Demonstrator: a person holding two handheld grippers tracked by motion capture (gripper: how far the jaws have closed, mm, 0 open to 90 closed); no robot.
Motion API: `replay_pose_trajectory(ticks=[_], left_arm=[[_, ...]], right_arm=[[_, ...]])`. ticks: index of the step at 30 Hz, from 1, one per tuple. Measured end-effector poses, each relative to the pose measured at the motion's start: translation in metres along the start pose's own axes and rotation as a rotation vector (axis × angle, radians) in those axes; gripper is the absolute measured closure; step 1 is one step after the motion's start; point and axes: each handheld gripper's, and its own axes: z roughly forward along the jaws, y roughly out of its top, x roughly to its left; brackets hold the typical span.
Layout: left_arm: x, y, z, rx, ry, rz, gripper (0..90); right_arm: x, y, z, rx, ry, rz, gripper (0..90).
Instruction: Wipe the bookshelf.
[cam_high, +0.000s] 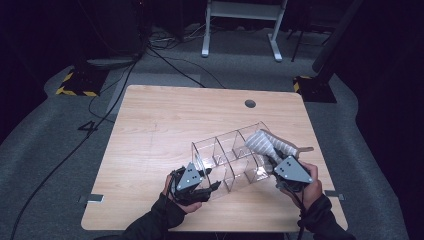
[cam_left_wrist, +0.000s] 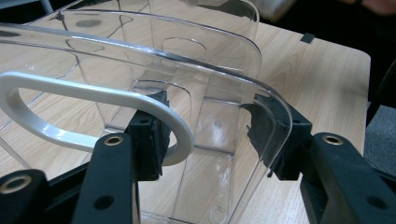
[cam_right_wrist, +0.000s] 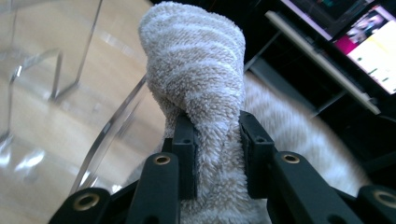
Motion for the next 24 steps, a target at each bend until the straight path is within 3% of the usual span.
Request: replay_pose_trajectory(ticks=[3,8,10,15,18,20,24], left_arm=[[0.000,0.000,0.000,-0.001,0.000,0.000,48.3],[0.000,0.000,0.000,-0.001,-0.002,-0.001,48.3],[0.000,0.000,0.000,-0.003,-0.002,-0.001,48.3],[0.000,-0.001,0.001,-0.009,-0.001,-0.004,48.3],[0.000,-0.001,0.002,-0.014,-0.002,-0.007,48.3],[0.000,-0.001,0.002,-0.016,-0.002,-0.012,48.3],[-0.001,-0.001,0.002,-0.017,-0.005,-0.011,48.2]], right_arm=[[0.014,-0.019,0.010,0.044,0.037,-0.002,72.1],[0.025,-0.037,0.023,0.085,0.080,0.002,72.0],[0.031,-0.048,0.034,0.113,0.128,0.047,71.9],[0.039,-0.060,0.050,0.159,0.186,0.080,71.9],[0.035,-0.063,0.050,0.141,0.239,0.178,71.9],[0.029,-0.067,0.049,0.114,0.347,0.299,71.8],[0.022,-0.064,0.044,0.100,0.389,0.337,71.9]])
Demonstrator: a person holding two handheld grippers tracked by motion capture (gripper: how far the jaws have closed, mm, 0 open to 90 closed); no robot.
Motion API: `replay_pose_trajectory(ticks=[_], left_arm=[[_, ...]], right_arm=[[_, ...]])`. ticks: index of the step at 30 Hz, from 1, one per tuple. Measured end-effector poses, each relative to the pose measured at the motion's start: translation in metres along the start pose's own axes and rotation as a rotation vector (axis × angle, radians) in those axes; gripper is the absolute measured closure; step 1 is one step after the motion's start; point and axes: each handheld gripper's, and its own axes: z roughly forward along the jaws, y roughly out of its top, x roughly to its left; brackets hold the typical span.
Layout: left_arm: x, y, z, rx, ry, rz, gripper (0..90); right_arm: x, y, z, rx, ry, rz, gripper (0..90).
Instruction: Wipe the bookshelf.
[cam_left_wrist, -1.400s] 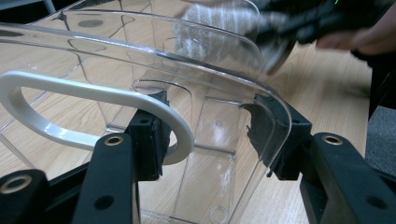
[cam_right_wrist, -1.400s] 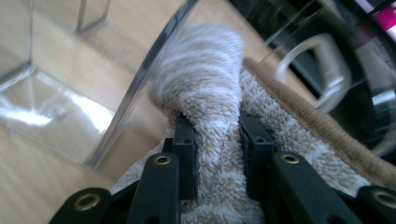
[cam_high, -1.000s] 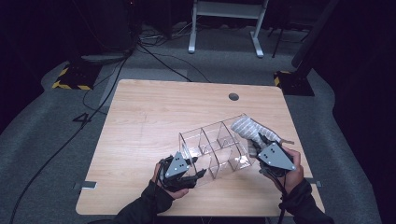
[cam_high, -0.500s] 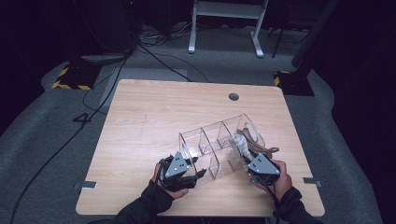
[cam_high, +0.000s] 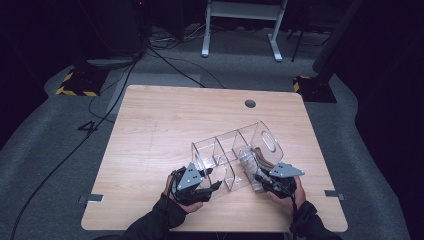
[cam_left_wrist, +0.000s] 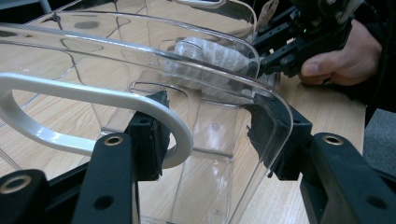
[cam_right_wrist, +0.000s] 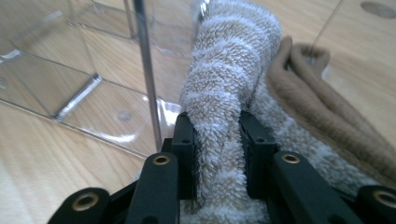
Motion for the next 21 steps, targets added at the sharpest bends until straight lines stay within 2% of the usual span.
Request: replay_pose_trajectory(ticks=[2,3,4,5,6,9,10,13,14,16,19,21], left_arm=[[0.000,0.000,0.000,0.000,0.001,0.000,48.2],[0.000,0.000,0.000,0.002,0.001,0.001,48.2],[0.000,0.000,0.000,0.002,0.001,0.003,48.2],[0.000,0.000,0.000,0.002,0.000,0.004,48.2],[0.000,0.000,0.000,0.002,0.000,0.004,48.2],[0.000,0.000,0.000,0.003,-0.003,0.005,48.2],[0.000,0.000,0.000,0.003,-0.002,0.006,48.2],[0.000,0.000,0.000,0.003,-0.004,0.007,48.1],[0.000,0.000,0.000,0.004,-0.005,0.007,48.2],[0.000,0.000,0.001,0.005,-0.008,0.007,48.1],[0.000,0.000,0.000,0.005,-0.009,0.006,48.1],[0.000,0.000,0.000,0.005,-0.009,0.007,48.1]], right_arm=[[0.000,0.003,-0.005,-0.018,-0.011,-0.004,71.8],[0.002,0.007,-0.011,-0.035,-0.037,-0.017,71.9],[0.006,0.013,-0.019,-0.062,-0.094,-0.077,71.9],[0.012,0.021,-0.028,-0.078,-0.192,-0.143,71.9],[0.012,0.021,-0.028,-0.078,-0.192,-0.143,71.9],[0.017,0.033,-0.040,-0.117,-0.281,-0.188,71.9],[0.018,0.036,-0.044,-0.139,-0.300,-0.202,71.9],[0.018,0.048,-0.055,-0.195,-0.344,-0.199,71.9],[0.016,0.053,-0.061,-0.218,-0.345,-0.196,71.9],[0.016,0.061,-0.068,-0.242,-0.379,-0.219,71.8],[0.015,0.064,-0.070,-0.243,-0.399,-0.227,71.8],[0.016,0.057,-0.063,-0.225,-0.392,-0.256,71.8]])
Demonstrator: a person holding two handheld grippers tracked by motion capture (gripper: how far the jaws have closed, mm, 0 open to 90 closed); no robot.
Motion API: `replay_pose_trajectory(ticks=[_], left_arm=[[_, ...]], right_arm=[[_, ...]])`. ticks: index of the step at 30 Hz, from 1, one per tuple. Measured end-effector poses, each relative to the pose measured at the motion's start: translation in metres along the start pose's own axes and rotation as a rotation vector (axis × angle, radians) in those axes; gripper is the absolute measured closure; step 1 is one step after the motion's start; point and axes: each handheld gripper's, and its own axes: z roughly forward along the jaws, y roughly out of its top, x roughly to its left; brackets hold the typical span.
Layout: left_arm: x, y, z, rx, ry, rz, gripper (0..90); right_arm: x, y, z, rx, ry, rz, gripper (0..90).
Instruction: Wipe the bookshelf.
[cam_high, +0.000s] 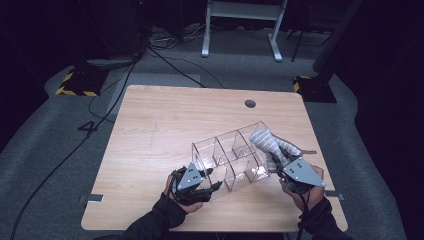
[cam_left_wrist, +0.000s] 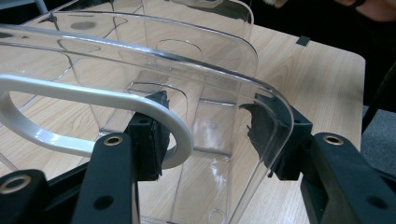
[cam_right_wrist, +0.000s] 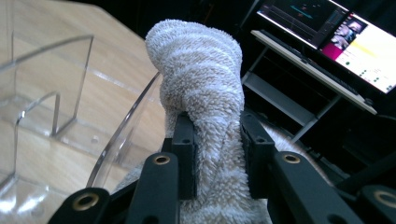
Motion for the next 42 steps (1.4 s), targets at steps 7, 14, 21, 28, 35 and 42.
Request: replay_pose_trajectory(ticks=[7,14,21,28,35,42], left_arm=[[-0.001,0.001,0.002,0.002,-0.002,0.002,48.0],[-0.001,0.001,0.002,0.001,-0.003,0.002,48.0],[-0.002,0.001,0.003,-0.002,-0.003,0.002,48.1],[-0.001,0.001,0.003,0.000,-0.006,0.006,48.0],[-0.001,0.001,0.003,0.001,-0.007,0.009,48.0],[-0.001,0.001,0.003,0.002,-0.007,0.011,48.0]], right_arm=[[0.013,-0.035,0.013,0.097,0.085,0.007,72.0],[0.027,-0.062,0.033,0.207,0.178,0.040,72.1],[0.026,-0.076,0.043,0.268,0.289,0.192,72.1],[0.016,-0.050,0.024,0.143,0.308,0.213,72.0],[-0.004,-0.024,0.003,-0.026,0.232,0.261,71.9],[0.010,-0.035,0.019,0.064,0.229,0.195,71.8]])
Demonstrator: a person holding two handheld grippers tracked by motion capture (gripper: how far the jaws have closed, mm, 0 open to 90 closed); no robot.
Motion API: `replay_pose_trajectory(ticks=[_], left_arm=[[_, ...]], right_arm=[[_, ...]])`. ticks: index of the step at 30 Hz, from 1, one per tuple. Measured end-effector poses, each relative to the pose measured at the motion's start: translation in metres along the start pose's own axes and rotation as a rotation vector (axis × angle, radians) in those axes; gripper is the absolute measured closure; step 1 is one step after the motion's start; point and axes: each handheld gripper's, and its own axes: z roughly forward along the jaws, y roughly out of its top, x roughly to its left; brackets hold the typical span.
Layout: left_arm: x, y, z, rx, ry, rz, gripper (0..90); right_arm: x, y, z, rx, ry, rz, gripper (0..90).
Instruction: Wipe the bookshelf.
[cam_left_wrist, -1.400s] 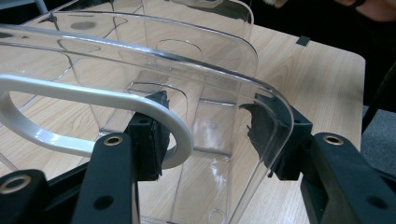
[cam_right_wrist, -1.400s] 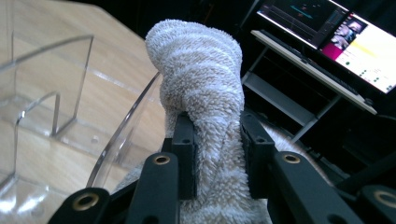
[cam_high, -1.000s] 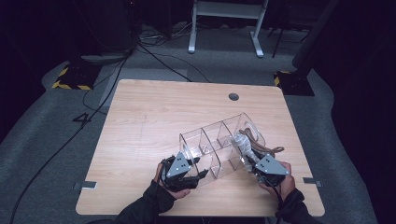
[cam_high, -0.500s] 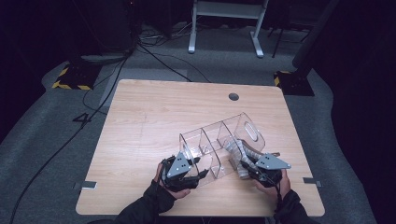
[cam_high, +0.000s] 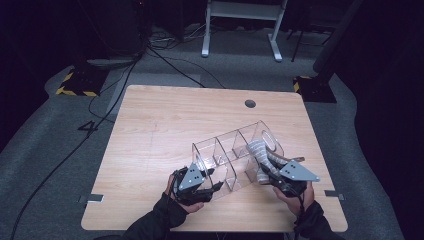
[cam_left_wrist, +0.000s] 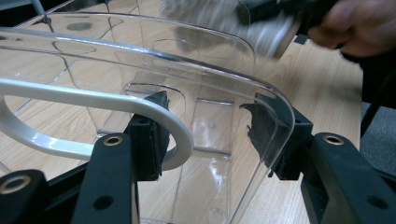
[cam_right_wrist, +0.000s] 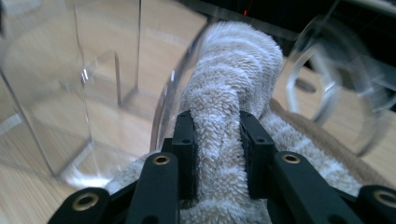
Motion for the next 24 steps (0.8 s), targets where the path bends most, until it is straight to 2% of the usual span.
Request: replay_pose_trajectory(ticks=[1,3,4,5,6,7,8,10,11,13,16,19,22,24], left_arm=[[0.000,0.000,0.000,0.001,0.001,0.000,48.0],[0.000,0.000,0.000,0.001,0.000,0.002,48.0],[0.000,0.000,0.000,0.000,0.000,0.002,48.0],[0.000,0.000,0.000,0.000,-0.001,0.002,48.0],[0.000,0.000,0.000,0.000,-0.001,0.002,48.0],[0.000,0.000,0.000,0.000,0.000,0.003,48.0],[0.000,0.000,0.000,-0.001,0.001,0.002,48.0],[0.000,0.000,0.000,0.000,0.001,0.003,48.0],[0.000,0.000,0.000,0.000,0.001,0.003,48.0],[0.000,0.000,0.000,-0.001,0.001,0.003,48.0],[0.000,0.000,0.000,0.000,0.000,0.004,48.0],[0.000,0.000,0.000,0.001,-0.001,0.006,48.0],[0.000,0.000,0.001,0.001,-0.002,0.007,47.9],[0.000,0.001,0.001,0.002,-0.003,0.007,47.9]], right_arm=[[0.002,-0.005,0.006,0.022,0.008,-0.007,71.7],[0.006,-0.018,0.021,0.110,0.032,-0.047,71.6],[0.007,-0.023,0.026,0.136,0.048,-0.051,71.5],[0.009,-0.029,0.031,0.172,0.072,-0.034,71.2],[0.010,-0.034,0.037,0.223,0.084,-0.033,70.7],[0.010,-0.034,0.037,0.223,0.084,-0.033,70.7],[0.012,-0.038,0.038,0.210,0.079,-0.053,70.8],[0.011,-0.036,0.037,0.233,0.062,-0.078,71.1],[0.013,-0.033,0.035,0.250,0.029,-0.112,71.1],[0.015,-0.032,0.033,0.259,-0.003,-0.164,71.6],[0.012,-0.029,0.024,0.243,-0.054,-0.183,72.3],[0.014,-0.018,0.011,0.197,-0.119,-0.233,72.7],[0.012,-0.006,-0.001,0.137,-0.171,-0.253,72.8],[0.009,0.004,-0.009,0.089,-0.195,-0.233,72.8]])
